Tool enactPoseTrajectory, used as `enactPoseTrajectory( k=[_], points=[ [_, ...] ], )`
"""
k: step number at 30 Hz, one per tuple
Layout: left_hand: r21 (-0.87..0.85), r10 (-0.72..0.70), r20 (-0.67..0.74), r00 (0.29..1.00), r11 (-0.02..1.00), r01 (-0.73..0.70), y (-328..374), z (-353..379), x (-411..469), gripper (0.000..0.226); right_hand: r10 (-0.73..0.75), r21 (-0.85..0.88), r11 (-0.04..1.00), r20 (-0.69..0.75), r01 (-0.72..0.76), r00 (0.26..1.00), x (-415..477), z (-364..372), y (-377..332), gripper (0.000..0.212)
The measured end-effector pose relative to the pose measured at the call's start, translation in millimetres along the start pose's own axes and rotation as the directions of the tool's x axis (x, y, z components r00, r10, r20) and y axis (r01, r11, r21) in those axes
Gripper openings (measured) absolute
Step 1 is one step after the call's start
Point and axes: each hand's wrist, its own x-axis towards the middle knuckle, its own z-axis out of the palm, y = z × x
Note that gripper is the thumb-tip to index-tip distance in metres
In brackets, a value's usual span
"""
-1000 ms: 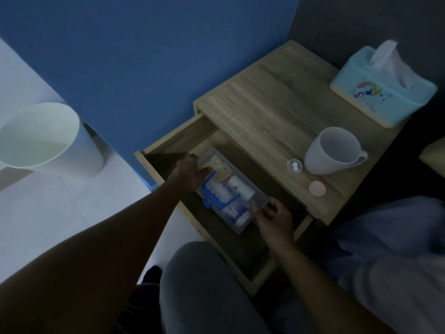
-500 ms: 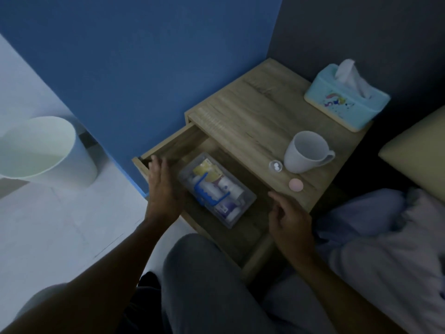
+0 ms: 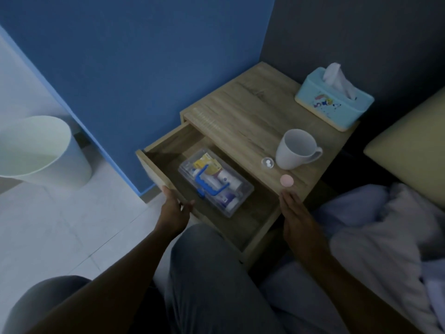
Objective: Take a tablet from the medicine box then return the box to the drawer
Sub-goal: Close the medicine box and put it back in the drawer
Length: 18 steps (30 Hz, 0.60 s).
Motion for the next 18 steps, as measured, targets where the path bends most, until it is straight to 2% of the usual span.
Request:
enactPoseTrajectory(
  k=[8,13,18],
  points=[
    [-0.021,0.038,0.025,0.999,0.999,-0.037,27,27,29,0.095,0.036,-0.035,0.999,-0.112,-0.041,0.993,4,10,-1,0.068],
    [-0.060,0.030,0.040,0.999,0.998,-0.028,48,49,51,0.097,0.065,-0.027,0.997,-0.075,-0.067,0.995,2,12,-4,0.076],
    [-0.086,0.022,0.067,0.997,0.996,-0.016,65,68,70,0.097,0.058,-0.029,0.998,-0.078,-0.060,0.995,2,13,-9,0.061]
  ],
)
